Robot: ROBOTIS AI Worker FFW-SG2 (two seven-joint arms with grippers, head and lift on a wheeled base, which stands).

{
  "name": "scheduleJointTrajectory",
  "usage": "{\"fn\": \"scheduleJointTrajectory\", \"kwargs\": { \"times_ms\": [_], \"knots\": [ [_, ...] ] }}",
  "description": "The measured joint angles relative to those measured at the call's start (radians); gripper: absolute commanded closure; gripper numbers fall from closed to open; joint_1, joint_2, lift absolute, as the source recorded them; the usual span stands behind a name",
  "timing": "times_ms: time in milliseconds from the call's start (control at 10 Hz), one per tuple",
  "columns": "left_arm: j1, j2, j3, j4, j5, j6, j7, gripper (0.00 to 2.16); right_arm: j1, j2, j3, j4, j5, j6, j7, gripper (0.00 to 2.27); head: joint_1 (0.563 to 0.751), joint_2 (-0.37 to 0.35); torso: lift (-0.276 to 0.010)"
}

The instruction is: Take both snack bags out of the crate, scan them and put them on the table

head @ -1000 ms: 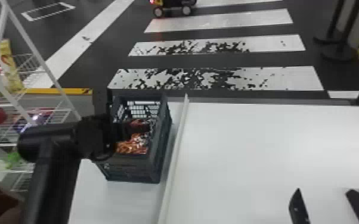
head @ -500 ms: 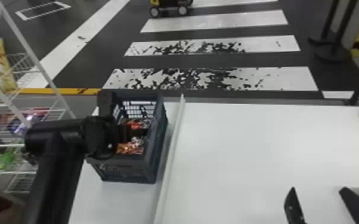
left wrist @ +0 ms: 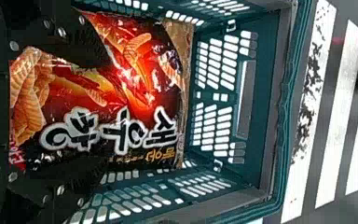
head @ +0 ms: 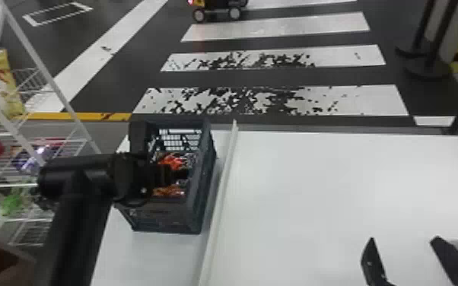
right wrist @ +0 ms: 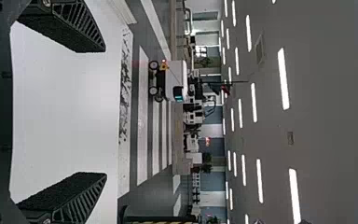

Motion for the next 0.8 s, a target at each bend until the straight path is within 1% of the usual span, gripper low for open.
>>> {"fn": "scheduleJointTrajectory", "kwargs": {
  "times_ms": [100,200,300,400,500,600,800],
  "knots": [
    [0.0,0.0,0.002,0.005,-0.017,0.002,-0.041,1.33,-0.004,-0.003,0.003,0.002,-0.001,0.005,0.0,0.03,0.695,0.214,-0.094],
    [-0.003,-0.002,0.003,0.017,-0.034,0.004,-0.056,2.07,-0.007,-0.005,0.007,0.006,-0.004,0.007,0.0,0.03,0.695,0.217,-0.094],
    [-0.005,-0.013,0.005,0.026,-0.049,0.009,-0.038,2.14,-0.009,-0.007,0.009,0.01,-0.008,0.008,0.0,0.03,0.695,0.218,-0.094],
    [-0.003,-0.022,0.008,0.025,-0.067,0.021,-0.035,2.14,-0.009,-0.007,0.009,0.012,-0.011,0.008,0.0,0.03,0.695,0.221,-0.094],
    [0.005,-0.026,0.016,0.016,-0.078,0.039,-0.039,2.14,-0.009,-0.007,0.009,0.014,-0.012,0.008,0.0,0.03,0.695,0.222,-0.094],
    [0.018,-0.026,0.034,-0.014,-0.079,0.063,-0.04,2.14,-0.009,-0.007,0.009,0.016,-0.012,0.008,0.0,0.03,0.695,0.228,-0.094],
    [0.043,-0.024,0.06,-0.115,-0.079,0.106,-0.039,2.14,-0.009,-0.006,0.01,0.018,-0.012,0.008,0.0,0.03,0.695,0.238,-0.094]
  ]
}}
